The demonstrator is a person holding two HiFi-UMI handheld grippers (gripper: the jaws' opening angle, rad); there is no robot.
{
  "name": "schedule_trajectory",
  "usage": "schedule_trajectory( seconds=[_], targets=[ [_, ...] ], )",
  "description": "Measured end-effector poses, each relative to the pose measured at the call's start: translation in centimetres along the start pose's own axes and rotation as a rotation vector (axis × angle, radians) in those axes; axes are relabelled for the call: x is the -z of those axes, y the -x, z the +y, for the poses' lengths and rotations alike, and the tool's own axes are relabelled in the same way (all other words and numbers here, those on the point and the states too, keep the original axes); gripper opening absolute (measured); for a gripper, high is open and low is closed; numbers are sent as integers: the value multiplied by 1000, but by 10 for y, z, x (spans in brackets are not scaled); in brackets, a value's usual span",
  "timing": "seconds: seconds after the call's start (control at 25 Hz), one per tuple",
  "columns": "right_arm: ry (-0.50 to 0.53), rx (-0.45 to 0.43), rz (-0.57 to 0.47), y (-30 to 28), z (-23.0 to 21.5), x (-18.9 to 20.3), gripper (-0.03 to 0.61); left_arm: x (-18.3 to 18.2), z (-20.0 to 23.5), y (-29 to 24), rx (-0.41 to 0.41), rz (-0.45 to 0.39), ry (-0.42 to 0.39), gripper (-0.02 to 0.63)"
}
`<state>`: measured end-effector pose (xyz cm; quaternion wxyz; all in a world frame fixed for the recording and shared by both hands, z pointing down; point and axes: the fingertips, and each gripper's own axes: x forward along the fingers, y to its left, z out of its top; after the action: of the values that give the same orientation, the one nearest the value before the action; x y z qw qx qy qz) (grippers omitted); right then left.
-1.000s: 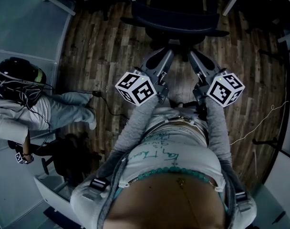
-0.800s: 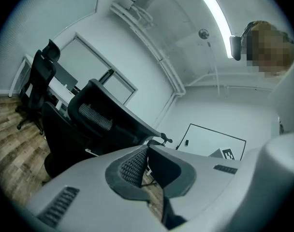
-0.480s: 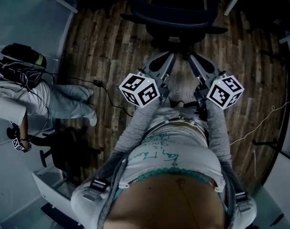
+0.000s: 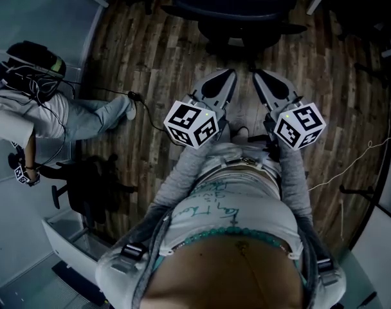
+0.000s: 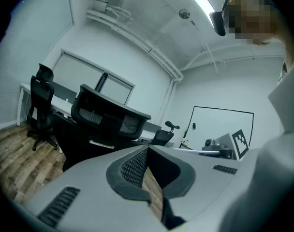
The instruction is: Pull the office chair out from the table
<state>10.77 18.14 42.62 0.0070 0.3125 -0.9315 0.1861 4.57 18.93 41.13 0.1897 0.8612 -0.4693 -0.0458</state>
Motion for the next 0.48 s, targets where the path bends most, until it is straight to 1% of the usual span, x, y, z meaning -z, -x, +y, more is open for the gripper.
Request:
schedule_trajectory(
  seconds=[0.08, 0.2, 0.48],
  targets=[
    [21, -4, 3, 5, 5, 4, 34, 4, -4, 6, -11, -1, 0, 11],
    [36, -16, 4, 24, 14, 11, 34, 12, -22, 17, -25, -3, -1, 11],
    [16, -11, -13, 31, 11, 17, 34, 24, -30, 17, -22, 12, 10, 11]
  ],
)
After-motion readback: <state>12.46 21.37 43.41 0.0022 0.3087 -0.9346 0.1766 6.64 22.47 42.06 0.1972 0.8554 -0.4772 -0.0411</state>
